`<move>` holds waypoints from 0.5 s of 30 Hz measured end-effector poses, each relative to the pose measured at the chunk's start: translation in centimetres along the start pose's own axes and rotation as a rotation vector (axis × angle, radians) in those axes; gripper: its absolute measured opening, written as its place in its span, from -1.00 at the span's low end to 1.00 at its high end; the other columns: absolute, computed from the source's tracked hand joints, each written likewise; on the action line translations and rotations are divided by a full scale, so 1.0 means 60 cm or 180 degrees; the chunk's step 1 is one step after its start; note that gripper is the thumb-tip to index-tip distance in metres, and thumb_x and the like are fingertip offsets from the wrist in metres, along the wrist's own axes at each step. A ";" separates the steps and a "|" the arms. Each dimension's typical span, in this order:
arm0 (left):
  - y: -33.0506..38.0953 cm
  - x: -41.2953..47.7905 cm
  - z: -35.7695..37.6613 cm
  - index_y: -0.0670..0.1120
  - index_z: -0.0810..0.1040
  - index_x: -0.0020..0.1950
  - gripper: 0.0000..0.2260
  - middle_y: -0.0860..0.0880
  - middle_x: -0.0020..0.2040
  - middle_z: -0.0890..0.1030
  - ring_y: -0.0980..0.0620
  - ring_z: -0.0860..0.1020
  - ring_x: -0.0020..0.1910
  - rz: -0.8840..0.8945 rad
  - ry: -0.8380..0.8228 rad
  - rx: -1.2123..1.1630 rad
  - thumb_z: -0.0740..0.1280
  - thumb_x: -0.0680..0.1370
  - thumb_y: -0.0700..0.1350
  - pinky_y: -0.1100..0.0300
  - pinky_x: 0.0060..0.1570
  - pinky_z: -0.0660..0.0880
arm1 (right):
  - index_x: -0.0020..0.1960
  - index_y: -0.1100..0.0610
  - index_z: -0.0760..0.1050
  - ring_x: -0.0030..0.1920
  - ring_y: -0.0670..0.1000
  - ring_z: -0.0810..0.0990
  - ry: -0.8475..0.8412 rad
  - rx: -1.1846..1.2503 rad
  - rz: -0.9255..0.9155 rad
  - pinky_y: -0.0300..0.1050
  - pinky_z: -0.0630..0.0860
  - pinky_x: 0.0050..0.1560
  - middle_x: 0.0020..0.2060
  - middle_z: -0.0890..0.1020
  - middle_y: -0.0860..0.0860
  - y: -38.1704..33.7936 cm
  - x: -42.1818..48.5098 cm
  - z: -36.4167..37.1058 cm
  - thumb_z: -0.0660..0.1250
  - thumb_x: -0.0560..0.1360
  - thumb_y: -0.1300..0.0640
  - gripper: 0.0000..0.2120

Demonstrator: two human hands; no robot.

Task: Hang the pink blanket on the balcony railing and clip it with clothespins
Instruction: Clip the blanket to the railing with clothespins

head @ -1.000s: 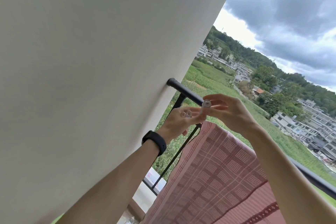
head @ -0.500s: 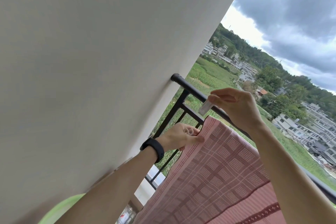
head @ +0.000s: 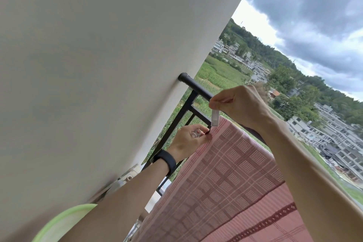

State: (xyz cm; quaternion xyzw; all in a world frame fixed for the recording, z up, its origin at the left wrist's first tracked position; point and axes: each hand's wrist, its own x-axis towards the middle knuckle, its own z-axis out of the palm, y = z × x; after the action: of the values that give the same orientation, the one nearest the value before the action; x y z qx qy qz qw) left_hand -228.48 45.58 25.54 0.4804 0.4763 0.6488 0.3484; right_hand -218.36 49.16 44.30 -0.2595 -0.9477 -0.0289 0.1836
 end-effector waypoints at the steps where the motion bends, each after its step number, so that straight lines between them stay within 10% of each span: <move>1: 0.003 -0.001 0.001 0.13 0.65 -0.06 -0.88 0.03 -0.09 0.66 0.06 0.64 -0.08 0.0002 0.0006 0.0007 0.46 0.47 0.12 0.09 -0.05 0.61 | -0.03 0.01 0.72 -0.25 -0.44 0.58 -0.0055 -0.0094 -0.0009 -0.59 0.41 -0.34 -0.28 0.60 -0.29 0.001 0.001 0.001 0.50 0.46 0.03 -0.89; 9: 0.036 0.002 0.005 -0.02 0.62 0.14 -0.73 0.01 -0.25 0.64 0.13 0.46 -0.51 -0.0210 -0.0461 -0.0813 0.45 0.49 0.04 0.28 -0.47 0.41 | -0.08 0.00 0.72 -0.27 -0.48 0.54 -0.0305 -0.0152 0.0112 -0.63 0.36 -0.33 -0.32 0.60 -0.33 0.016 0.014 0.001 0.52 0.44 0.05 -0.92; 15: 0.039 0.015 0.006 -0.03 0.67 -0.02 -0.81 0.05 -0.14 0.68 0.11 0.63 -0.13 -0.0036 0.0042 -0.0092 0.49 0.46 0.05 0.32 -0.16 0.54 | -0.16 -0.09 0.71 -0.28 -0.42 0.59 -0.0257 0.0068 0.0176 -0.62 0.39 -0.31 -0.46 0.54 -0.46 0.025 0.018 -0.013 0.54 0.41 0.03 -0.96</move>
State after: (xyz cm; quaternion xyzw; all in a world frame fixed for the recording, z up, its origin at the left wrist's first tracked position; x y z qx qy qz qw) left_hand -228.37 45.78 28.09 0.4683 0.4718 0.6568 0.3559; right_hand -218.20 50.84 45.34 -0.2845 -0.9471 -0.0032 0.1486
